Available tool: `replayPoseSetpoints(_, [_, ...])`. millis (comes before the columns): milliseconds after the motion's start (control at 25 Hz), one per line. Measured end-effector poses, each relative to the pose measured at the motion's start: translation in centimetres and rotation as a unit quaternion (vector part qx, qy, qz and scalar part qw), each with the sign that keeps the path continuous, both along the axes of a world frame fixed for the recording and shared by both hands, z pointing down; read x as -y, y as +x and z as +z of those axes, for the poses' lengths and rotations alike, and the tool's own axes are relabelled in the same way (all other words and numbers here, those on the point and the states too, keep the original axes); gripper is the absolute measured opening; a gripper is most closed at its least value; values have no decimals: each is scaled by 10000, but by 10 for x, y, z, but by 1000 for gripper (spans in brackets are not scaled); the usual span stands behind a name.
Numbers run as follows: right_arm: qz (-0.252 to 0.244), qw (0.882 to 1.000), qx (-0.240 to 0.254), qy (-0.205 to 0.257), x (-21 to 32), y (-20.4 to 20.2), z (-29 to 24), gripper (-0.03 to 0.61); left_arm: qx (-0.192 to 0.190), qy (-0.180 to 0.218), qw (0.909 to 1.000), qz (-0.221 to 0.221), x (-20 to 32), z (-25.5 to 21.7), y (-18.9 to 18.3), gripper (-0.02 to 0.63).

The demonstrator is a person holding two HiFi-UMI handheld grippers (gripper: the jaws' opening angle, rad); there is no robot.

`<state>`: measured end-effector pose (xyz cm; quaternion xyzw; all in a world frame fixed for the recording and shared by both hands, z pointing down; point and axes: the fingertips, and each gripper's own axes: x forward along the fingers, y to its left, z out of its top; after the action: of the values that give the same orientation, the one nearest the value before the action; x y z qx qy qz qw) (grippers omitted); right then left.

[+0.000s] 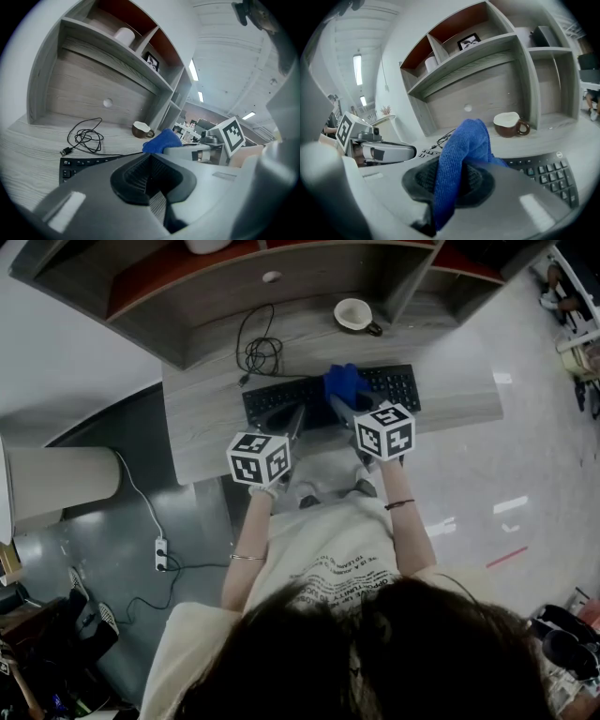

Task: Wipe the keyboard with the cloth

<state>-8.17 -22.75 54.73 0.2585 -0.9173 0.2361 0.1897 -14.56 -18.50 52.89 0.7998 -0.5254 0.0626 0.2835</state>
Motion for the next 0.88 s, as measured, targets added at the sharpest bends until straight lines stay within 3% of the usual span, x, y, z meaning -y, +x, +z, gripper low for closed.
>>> replayPoseSetpoints(880, [-53, 10000, 15, 28, -15, -39, 0, 58, 28, -8, 10000, -78, -20, 3, -40, 2])
